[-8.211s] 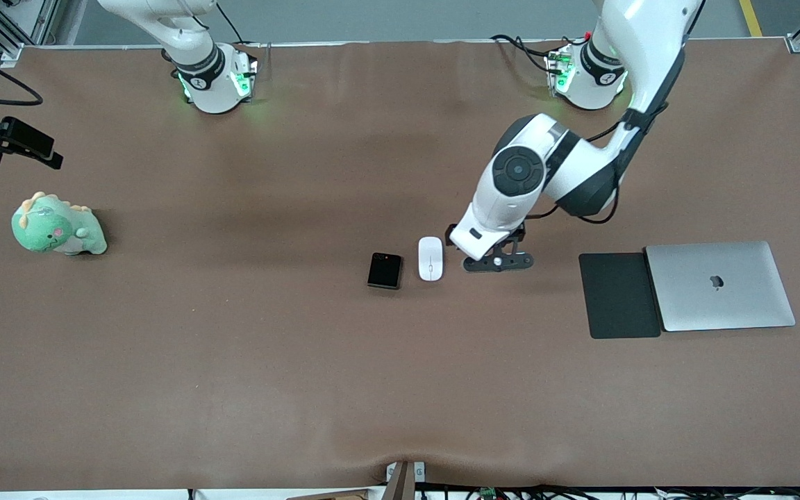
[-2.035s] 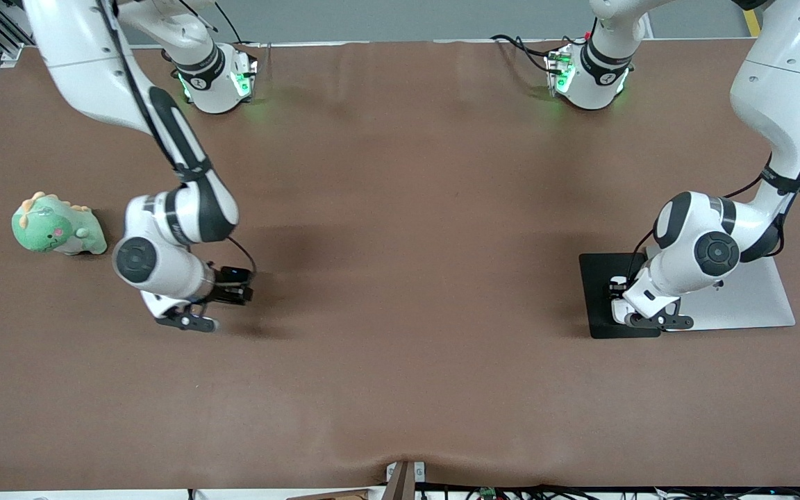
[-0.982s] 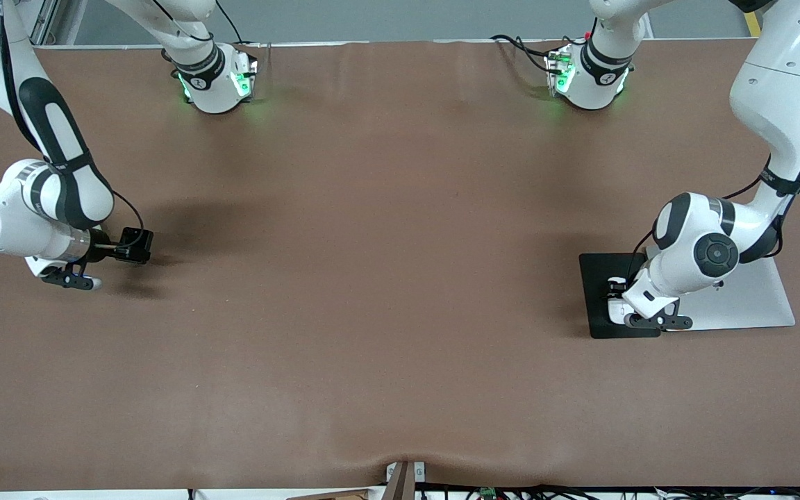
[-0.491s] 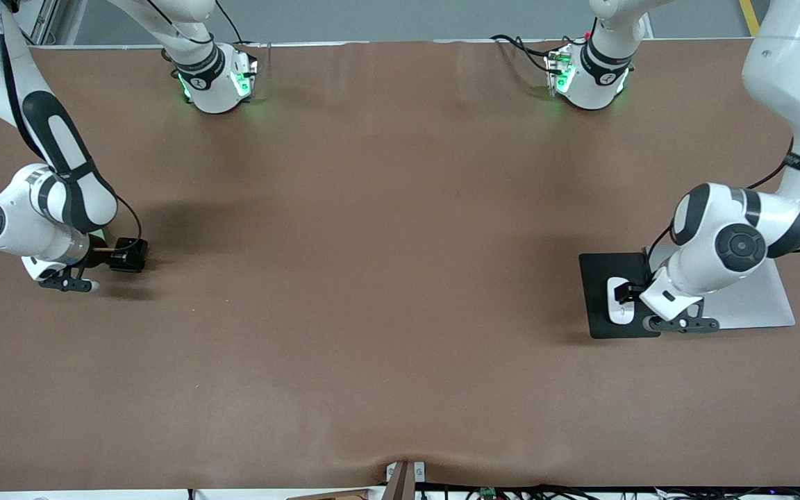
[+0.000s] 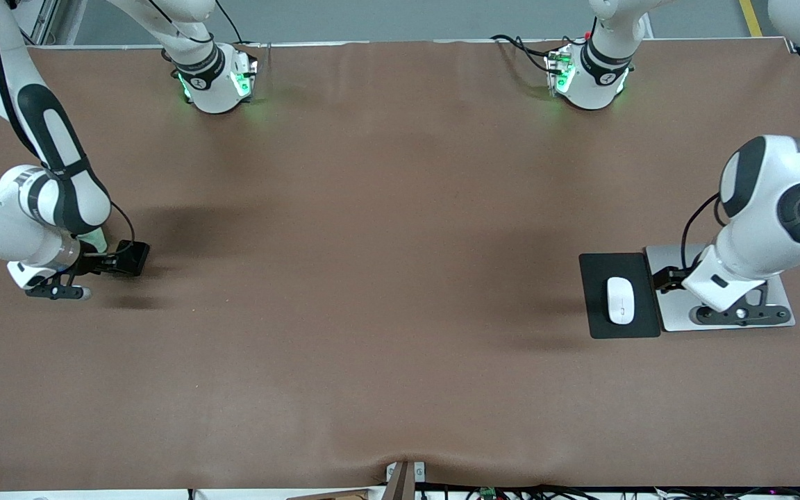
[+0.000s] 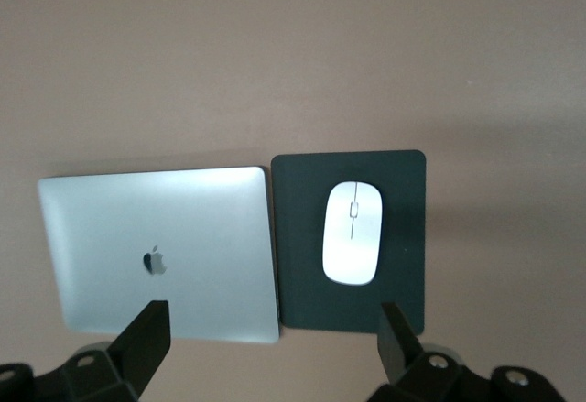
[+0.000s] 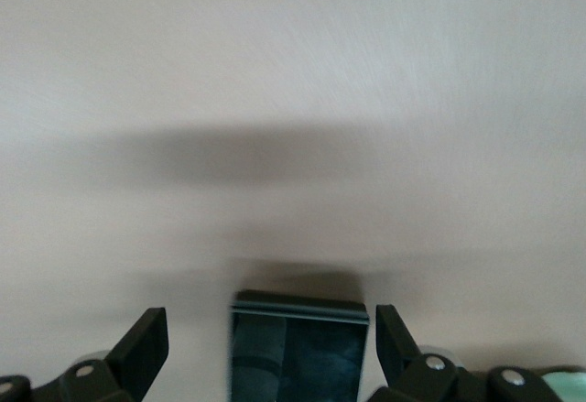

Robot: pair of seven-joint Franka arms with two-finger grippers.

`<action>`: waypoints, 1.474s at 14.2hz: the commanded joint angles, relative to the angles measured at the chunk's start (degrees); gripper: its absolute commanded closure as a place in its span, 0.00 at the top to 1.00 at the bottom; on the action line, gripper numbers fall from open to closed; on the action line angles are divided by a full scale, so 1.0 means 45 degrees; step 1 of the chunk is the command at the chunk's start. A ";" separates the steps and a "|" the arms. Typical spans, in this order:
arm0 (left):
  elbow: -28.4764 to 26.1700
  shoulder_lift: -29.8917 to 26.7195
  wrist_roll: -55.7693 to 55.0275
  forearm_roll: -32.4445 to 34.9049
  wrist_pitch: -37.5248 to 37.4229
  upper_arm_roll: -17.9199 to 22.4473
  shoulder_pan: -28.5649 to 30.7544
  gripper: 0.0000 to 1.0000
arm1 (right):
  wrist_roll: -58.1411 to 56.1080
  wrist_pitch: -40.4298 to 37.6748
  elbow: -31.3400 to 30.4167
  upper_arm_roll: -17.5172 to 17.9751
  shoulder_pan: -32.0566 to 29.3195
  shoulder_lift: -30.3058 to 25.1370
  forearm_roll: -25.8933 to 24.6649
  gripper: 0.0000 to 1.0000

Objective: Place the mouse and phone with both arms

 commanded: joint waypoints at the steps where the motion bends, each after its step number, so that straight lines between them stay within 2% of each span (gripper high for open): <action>1: 0.1695 0.0078 0.0022 -0.0432 -0.2041 -0.0430 0.0138 1.00 | 0.0238 -0.2555 0.1811 0.0004 0.0720 -0.0541 -0.0261 1.00; 3: 0.2498 -0.0194 0.0022 -0.0920 -0.3098 -0.0470 0.0138 1.00 | 0.0627 -0.4198 0.3180 0.0023 0.0993 -0.0580 -0.0319 1.00; 5: 0.2657 -0.0855 0.0003 -0.1117 -0.3511 -0.0471 0.0138 1.00 | 0.1640 -0.5624 0.4042 0.0024 0.1501 -0.0910 -0.0320 1.00; 10: 0.2618 -0.2380 0.0120 -0.1859 -0.4233 -0.0451 0.0157 1.00 | 0.2310 -0.7445 0.4065 0.0102 0.1679 -0.3427 -0.0164 1.00; 15: 0.2579 -0.3144 0.0296 -0.2406 -0.4762 -0.0392 0.0177 1.00 | 0.2387 -0.9126 0.3793 0.0102 0.1717 -0.5849 0.0244 1.00; 17: 0.2579 -0.3339 0.0354 -0.2581 -0.5035 -0.0373 0.0177 1.00 | 0.2446 -0.9360 0.3578 0.0121 0.1756 -0.6224 0.0656 1.00; 21: 0.2579 -0.3671 0.0393 -0.3070 -0.5231 -0.0372 0.0294 1.00 | 0.3381 -1.0316 0.3655 0.0160 0.2615 -0.6595 0.0657 1.00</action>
